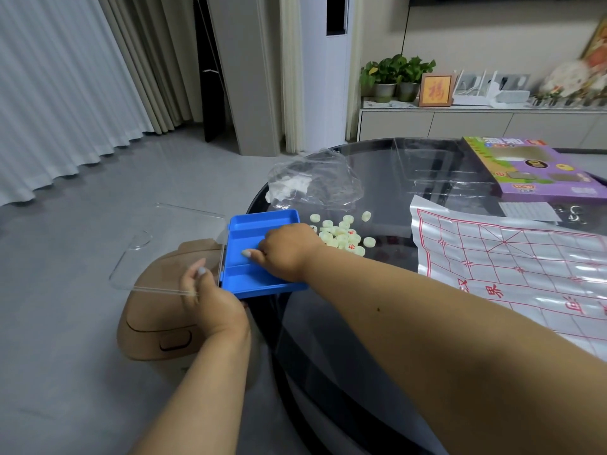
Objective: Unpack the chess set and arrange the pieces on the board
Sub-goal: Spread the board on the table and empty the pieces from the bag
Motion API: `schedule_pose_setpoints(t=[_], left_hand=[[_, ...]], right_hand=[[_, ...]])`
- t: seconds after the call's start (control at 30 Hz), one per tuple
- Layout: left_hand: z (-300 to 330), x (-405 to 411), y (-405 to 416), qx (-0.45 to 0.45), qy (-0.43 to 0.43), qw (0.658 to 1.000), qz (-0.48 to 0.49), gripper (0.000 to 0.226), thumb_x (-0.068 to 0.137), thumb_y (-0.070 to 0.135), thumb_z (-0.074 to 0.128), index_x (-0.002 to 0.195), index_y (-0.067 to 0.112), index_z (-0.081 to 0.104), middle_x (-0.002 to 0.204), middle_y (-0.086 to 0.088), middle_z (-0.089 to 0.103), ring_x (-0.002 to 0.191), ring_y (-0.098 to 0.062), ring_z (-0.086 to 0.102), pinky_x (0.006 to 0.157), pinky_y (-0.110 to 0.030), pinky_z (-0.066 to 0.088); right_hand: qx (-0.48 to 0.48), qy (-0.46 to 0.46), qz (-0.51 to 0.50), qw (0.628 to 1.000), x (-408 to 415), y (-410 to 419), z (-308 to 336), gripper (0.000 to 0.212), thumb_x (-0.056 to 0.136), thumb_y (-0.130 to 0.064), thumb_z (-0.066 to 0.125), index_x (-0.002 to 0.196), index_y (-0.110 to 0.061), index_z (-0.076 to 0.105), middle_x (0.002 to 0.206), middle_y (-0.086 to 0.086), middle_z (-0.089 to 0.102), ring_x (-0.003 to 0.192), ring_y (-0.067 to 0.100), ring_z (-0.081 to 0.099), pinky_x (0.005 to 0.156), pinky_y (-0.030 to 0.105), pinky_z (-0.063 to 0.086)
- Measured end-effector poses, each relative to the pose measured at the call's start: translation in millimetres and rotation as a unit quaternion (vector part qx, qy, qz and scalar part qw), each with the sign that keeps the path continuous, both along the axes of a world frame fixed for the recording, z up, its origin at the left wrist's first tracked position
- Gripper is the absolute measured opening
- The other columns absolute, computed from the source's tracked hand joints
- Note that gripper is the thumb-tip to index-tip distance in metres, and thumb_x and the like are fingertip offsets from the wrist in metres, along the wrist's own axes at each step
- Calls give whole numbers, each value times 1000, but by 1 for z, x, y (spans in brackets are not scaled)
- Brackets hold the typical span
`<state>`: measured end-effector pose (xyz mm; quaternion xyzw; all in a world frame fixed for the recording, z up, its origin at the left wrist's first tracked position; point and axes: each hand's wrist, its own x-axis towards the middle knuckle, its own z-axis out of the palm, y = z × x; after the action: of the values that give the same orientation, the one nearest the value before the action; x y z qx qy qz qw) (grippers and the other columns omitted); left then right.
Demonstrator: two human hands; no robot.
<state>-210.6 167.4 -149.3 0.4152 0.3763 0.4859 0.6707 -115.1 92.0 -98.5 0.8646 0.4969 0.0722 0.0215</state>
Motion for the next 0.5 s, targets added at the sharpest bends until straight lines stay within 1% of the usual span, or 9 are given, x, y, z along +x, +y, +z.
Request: schedule_pose_setpoints(t=[0.13, 0.2, 0.27, 0.33, 0.4, 0.47, 0.5], left_hand=[[0, -1, 0, 4, 3, 1000, 6, 20, 97, 15, 43, 93, 27, 59, 92, -1, 56, 86, -18, 54, 76, -34, 48], [-1, -1, 1, 6, 7, 1000, 6, 18, 95, 18, 44, 94, 28, 60, 92, -2, 56, 87, -20, 54, 77, -37, 48], [-1, -1, 2, 1, 8, 1000, -1, 18, 94, 21, 45, 94, 30, 60, 92, -2, 56, 86, -23, 55, 74, -40, 47], [-1, -2, 2, -2, 6, 1000, -5, 18, 95, 20, 44, 97, 29, 59, 91, -1, 56, 85, -23, 55, 72, -40, 46], [1, -2, 1, -3, 5, 1000, -10, 18, 97, 19, 43, 102, 25, 58, 89, 2, 56, 81, -21, 56, 66, -35, 47], [1, -2, 1, -2, 12, 1000, -11, 18, 98, 18, 41, 104, 23, 57, 85, 5, 54, 74, -17, 55, 52, -24, 47], [1, -3, 1, -2, 11, 1000, -12, 18, 98, 18, 41, 102, 25, 57, 85, 5, 54, 73, -17, 55, 49, -23, 46]], right_hand=[[-7, 4, -7, 1000, -2, 1, 1, 65, 98, -54, 13, 64, -15, 52, 66, -3, 48, 66, 18, 46, 52, 28, 22], [-4, 6, -6, 1000, -3, 1, 1, 66, 98, -56, 14, 57, -16, 47, 61, -3, 45, 60, 17, 43, 52, 28, 23], [5, 4, -7, 1000, -5, 0, 1, 66, 98, -56, 15, 54, -16, 44, 59, -3, 44, 55, 15, 39, 52, 27, 25], [14, 1, -12, 1000, -5, 0, 1, 67, 98, -57, 16, 53, -15, 42, 57, -2, 44, 53, 14, 38, 50, 27, 23], [17, 7, -19, 1000, -4, 0, 2, 66, 97, -58, 18, 52, -15, 42, 56, -2, 44, 53, 14, 38, 49, 27, 21], [18, 17, -23, 999, -3, 1, 2, 66, 96, -60, 22, 52, -14, 42, 56, -2, 44, 55, 15, 41, 49, 27, 20], [19, 21, -24, 999, -3, 1, 3, 65, 95, -61, 23, 53, -14, 42, 57, -3, 44, 57, 15, 41, 49, 27, 20]])
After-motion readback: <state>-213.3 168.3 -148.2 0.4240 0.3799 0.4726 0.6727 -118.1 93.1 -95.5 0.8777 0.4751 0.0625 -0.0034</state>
